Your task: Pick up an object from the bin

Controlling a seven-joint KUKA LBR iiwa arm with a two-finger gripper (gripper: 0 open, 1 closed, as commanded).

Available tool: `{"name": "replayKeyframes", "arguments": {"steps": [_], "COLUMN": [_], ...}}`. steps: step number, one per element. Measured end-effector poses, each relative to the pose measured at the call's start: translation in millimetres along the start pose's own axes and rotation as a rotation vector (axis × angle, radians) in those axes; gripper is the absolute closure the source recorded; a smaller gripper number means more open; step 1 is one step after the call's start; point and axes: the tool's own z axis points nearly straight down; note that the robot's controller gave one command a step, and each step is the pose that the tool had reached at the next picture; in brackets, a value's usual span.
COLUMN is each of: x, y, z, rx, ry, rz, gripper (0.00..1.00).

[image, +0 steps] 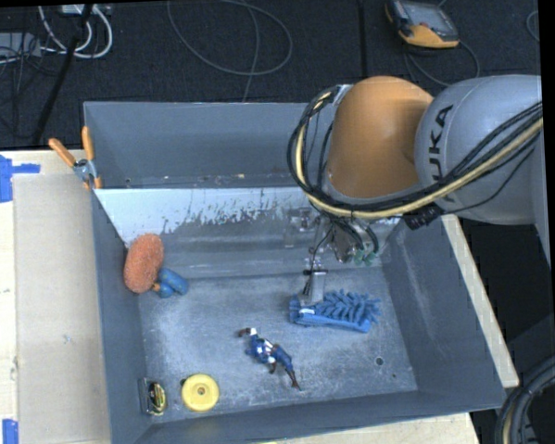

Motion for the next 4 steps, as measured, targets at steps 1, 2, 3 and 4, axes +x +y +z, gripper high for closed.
{"name": "replayKeyframes", "arguments": {"steps": [1, 2, 3, 4], "x": [-1.4, 35.8, 57.9, 44.3], "y": [-0.2, -17.0, -22.9, -40.8], "z": [-5.1, 53.7, 98.7, 91.9], "rx": [0.000, -0.001, 0.000, -0.001], "ry": [-0.008, -0.011, -0.001, -0.007], "rz": [0.001, 0.011, 0.013, 0.004], "gripper": [0.00, 0.00, 0.00, 0.00]}}
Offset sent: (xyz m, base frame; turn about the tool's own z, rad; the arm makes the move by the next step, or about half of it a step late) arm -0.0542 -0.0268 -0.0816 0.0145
